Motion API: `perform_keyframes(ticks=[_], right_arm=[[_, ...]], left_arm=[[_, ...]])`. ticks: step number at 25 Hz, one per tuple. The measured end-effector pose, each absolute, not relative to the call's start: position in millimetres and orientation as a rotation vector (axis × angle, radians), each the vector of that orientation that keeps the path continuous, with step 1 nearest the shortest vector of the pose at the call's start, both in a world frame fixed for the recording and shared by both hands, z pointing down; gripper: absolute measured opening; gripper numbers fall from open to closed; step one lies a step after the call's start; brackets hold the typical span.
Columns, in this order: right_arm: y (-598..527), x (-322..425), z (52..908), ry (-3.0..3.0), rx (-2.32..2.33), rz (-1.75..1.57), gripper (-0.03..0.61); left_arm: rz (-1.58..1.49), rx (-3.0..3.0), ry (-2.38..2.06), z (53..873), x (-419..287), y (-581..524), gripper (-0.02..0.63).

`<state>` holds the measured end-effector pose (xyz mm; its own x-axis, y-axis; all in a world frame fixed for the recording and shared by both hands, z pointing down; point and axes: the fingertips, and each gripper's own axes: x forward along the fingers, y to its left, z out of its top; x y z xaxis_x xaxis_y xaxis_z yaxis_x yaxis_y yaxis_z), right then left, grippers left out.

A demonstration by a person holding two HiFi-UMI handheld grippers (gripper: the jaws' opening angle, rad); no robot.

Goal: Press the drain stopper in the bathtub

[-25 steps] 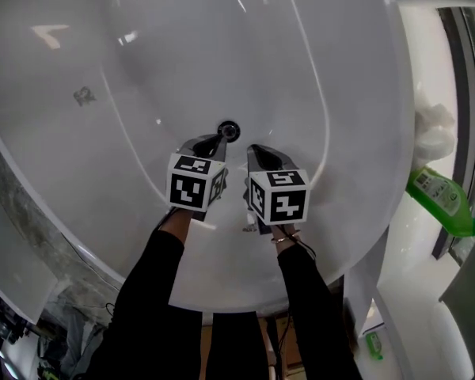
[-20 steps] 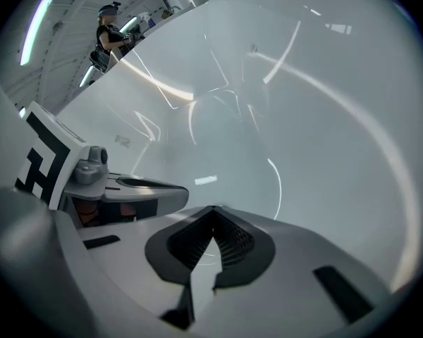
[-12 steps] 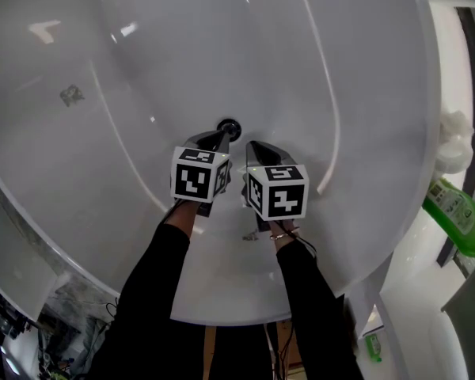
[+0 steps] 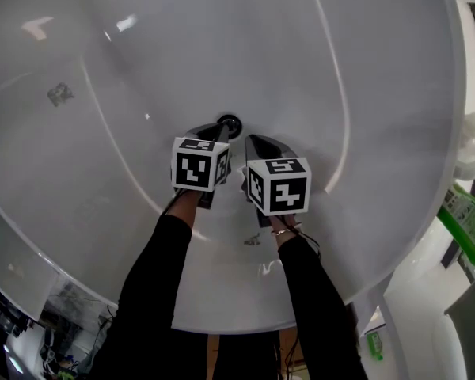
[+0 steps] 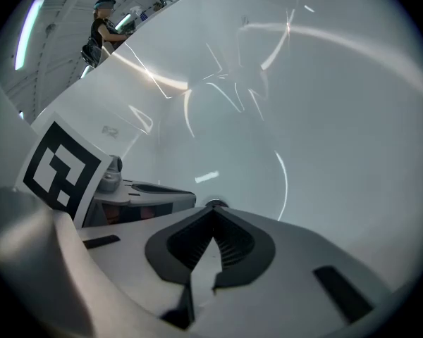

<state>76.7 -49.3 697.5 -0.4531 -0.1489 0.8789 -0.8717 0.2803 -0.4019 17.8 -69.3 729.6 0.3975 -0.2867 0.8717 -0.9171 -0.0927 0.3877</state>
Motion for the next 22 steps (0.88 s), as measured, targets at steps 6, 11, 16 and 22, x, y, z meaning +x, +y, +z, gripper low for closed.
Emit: perform_keyframes(ticks=[6,11,16,22], right_arm=[[-49,72,707,-1.803,0.913,1.232,0.002],[-47,70,712,-1.796,0.906,1.243,0.002],[-46,69,716,-1.794,0.899,1.248,0.002],[-44,72,722,-1.780,0.893,1.256,0.002]], left_arm=[[0.768,1.593,-1.072,748,16,-66,0.008],[0.781,1.579,-1.059,761,16,-58,0.008],[0.784,1.559,-1.057,772,16,-51,0.008],[0.790,1.544,-1.053,784,20,-49,0.008]])
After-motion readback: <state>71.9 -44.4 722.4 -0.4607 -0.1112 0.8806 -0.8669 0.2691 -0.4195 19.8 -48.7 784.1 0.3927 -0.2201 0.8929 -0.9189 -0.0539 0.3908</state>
